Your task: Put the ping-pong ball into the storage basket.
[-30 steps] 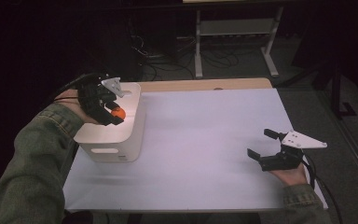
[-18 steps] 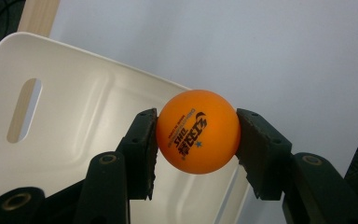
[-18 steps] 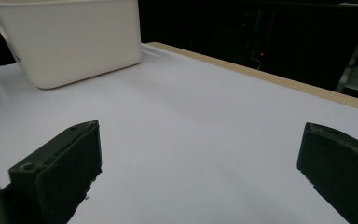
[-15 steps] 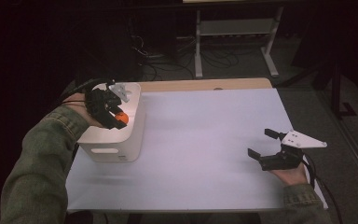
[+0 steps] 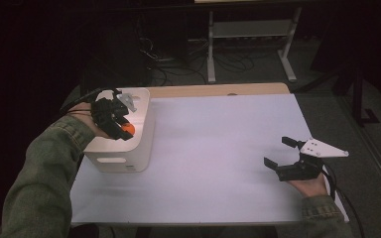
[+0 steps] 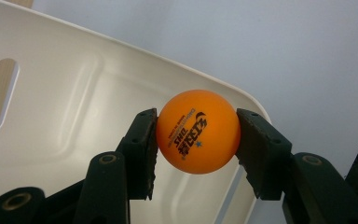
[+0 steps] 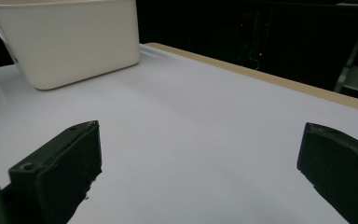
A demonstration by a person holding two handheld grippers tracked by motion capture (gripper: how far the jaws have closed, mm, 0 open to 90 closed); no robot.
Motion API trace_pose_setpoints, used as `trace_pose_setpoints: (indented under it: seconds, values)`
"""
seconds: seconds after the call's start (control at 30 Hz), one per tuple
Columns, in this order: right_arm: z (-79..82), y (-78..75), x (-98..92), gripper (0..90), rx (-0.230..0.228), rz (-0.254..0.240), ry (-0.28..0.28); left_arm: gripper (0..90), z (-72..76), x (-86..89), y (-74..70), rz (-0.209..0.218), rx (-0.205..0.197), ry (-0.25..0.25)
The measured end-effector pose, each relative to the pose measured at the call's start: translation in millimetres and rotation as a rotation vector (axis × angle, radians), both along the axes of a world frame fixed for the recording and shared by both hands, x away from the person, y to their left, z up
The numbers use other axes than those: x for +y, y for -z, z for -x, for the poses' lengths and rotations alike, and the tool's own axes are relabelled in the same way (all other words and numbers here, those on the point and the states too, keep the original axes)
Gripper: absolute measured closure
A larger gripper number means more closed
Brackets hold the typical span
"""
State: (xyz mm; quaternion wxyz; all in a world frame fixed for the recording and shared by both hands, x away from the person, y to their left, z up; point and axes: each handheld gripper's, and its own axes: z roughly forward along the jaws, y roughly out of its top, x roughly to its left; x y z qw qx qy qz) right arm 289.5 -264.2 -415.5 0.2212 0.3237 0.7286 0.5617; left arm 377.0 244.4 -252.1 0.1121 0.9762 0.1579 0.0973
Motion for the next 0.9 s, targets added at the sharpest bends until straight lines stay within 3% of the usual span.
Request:
trace_pose_setpoints:
  seconds: [0.33,0.9]
  values:
    - [0.4,-0.7,-0.7,0.0,-0.006,-0.001,0.003,50.2,-3.2,5.8,11.3,0.013,0.012,-0.021]
    - [0.9,-1.6,-1.3,0.0,-0.007,0.006,0.008,50.3,-10.4,10.6,39.1,-0.005,0.043,-0.045]
